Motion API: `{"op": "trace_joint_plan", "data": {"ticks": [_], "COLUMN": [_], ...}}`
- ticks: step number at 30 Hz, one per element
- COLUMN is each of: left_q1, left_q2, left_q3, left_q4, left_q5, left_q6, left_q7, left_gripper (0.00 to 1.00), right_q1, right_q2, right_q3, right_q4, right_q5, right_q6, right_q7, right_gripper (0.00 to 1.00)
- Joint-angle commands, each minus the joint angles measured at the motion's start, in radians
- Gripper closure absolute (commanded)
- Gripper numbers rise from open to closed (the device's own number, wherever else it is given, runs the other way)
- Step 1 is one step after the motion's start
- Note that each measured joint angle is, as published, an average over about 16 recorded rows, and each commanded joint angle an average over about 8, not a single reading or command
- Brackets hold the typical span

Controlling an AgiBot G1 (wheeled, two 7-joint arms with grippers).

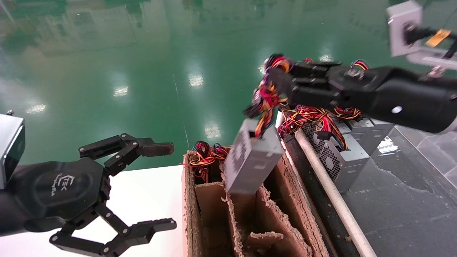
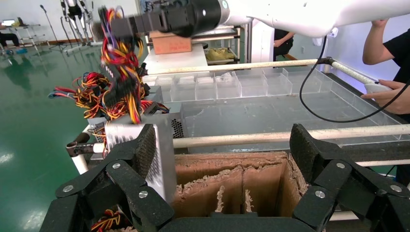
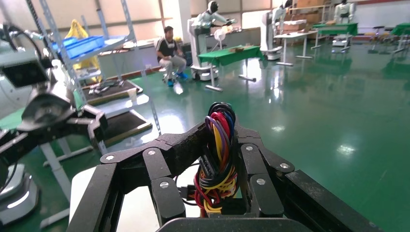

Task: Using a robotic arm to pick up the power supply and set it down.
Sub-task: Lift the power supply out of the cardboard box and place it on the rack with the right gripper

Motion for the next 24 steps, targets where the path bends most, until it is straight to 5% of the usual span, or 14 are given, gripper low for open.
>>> {"op": "trace_joint_plan", "data": {"ticks": [1, 24], "left_q1": [0.000, 0.000], "left_q2": [0.000, 0.000], "left_q3": [0.000, 0.000], "left_q4": [0.000, 0.000], "left_q5": [0.000, 0.000], "left_q6": [0.000, 0.000], "left_q7": [0.000, 0.000], "left_gripper": [0.00, 0.00], "right_q1": [0.022, 0.060], "right_q2": [0.007, 0.231], "right_q3": [-0.002, -0.113], "right_q4": [-0.028, -0.062], "right_q5": [0.006, 0.107], "right_q6": [-0.014, -0.023], "right_q7": [0.002, 0.028], "right_gripper": [1.00, 1.00]}}
